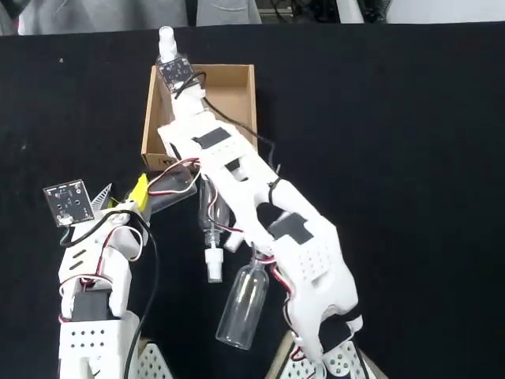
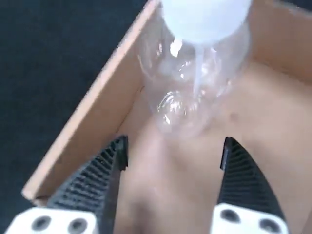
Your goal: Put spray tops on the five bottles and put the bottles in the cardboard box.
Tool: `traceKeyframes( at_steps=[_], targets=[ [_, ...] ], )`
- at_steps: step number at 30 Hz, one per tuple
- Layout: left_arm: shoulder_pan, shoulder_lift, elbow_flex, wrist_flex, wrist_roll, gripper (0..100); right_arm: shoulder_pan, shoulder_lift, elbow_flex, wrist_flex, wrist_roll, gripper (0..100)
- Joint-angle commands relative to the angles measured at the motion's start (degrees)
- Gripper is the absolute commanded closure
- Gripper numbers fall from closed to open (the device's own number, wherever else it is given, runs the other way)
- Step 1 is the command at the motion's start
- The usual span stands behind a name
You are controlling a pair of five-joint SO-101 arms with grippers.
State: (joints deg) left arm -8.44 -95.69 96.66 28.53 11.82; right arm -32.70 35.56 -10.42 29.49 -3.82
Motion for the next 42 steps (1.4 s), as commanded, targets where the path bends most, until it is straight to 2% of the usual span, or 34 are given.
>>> traceKeyframes(
  at_steps=[1,17,42],
  targets=[
    [-0.48,-0.79,1.27,-1.14,-0.53,79,-0.18,-7.69,-3.91,2.29,0.09,74.7],
    [-0.48,-0.79,1.27,-1.14,-0.53,79,3.87,-18.24,-3.91,21.36,-0.26,74.7],
    [-0.57,-0.79,1.27,-1.14,-0.53,79,3.6,-31.08,-3.91,45.54,-0.44,74.7]
  ],
)
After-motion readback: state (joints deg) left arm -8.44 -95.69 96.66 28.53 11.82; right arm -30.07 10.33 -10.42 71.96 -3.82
